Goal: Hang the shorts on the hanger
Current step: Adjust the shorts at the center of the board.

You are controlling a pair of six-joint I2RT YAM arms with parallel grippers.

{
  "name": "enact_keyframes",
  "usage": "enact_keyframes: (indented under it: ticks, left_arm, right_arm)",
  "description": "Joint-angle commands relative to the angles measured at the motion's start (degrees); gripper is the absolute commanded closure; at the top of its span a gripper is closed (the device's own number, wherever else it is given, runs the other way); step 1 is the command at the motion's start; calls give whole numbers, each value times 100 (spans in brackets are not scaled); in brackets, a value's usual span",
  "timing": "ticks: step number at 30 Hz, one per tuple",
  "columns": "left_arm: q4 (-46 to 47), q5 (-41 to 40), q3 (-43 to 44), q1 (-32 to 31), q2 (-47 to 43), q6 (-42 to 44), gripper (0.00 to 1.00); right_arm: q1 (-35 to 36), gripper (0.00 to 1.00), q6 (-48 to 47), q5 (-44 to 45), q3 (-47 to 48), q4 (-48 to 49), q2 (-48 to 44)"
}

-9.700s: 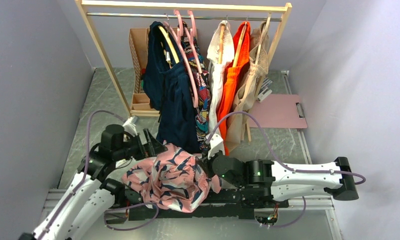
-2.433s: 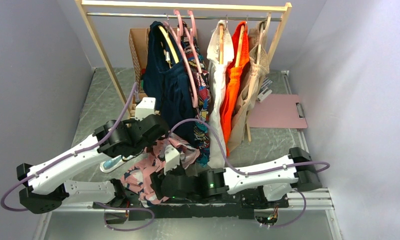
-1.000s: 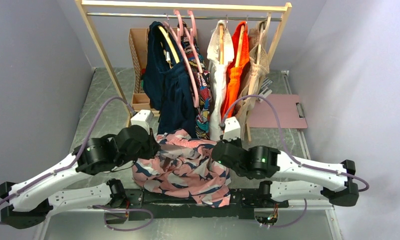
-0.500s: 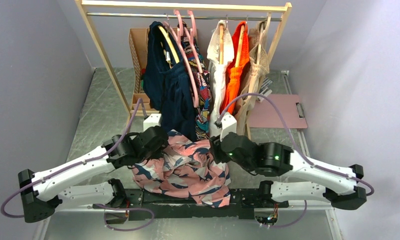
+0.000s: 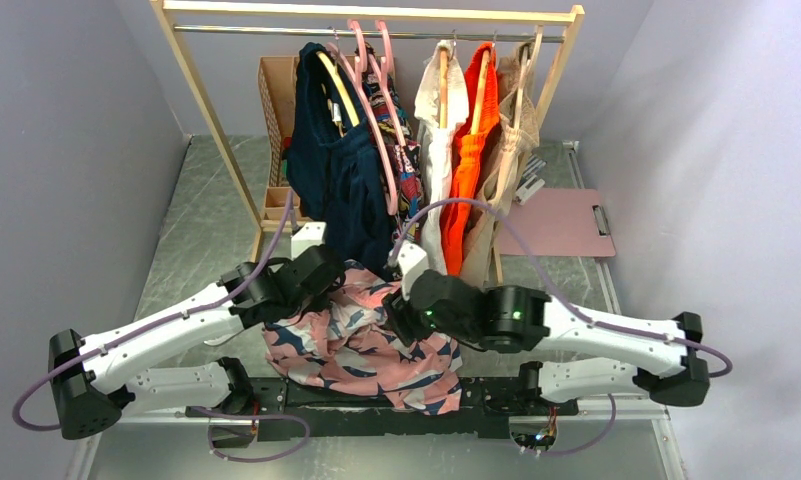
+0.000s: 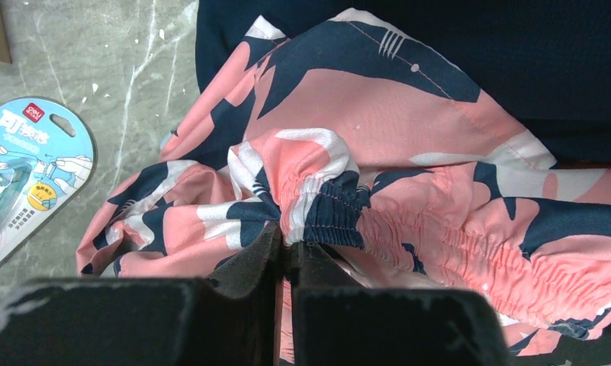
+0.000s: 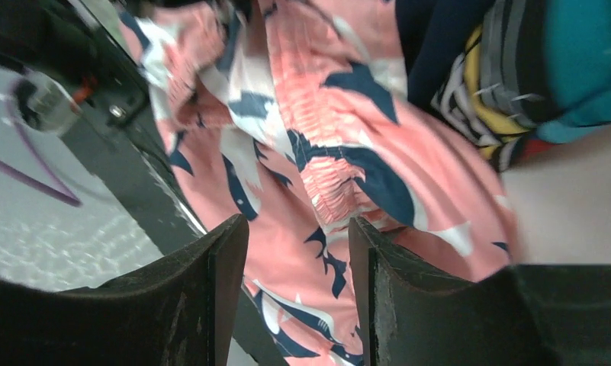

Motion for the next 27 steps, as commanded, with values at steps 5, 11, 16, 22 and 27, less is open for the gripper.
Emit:
enact_keyframes:
  ticks: [5,11,16,22,27]
  left_arm:
    - [4,-150,161,91,-159,-43,93]
    - [-18,-89,292,100,-207,79,93]
    - [-50,26,481,100,-359,166,93]
    - [-318,-16,829,100,-649,347,93]
    - [-342,-96,1517,98,-900,793,93]
  right_arm:
    - [138,42,341,963,-457,437,568]
    - [128,44,329,1337,-683,367,929]
    - [111,59,616,1725,-693,230,1090]
    - [121,99,443,1785,9,-141,776]
    - [119,100,89,1471,842,-256,319]
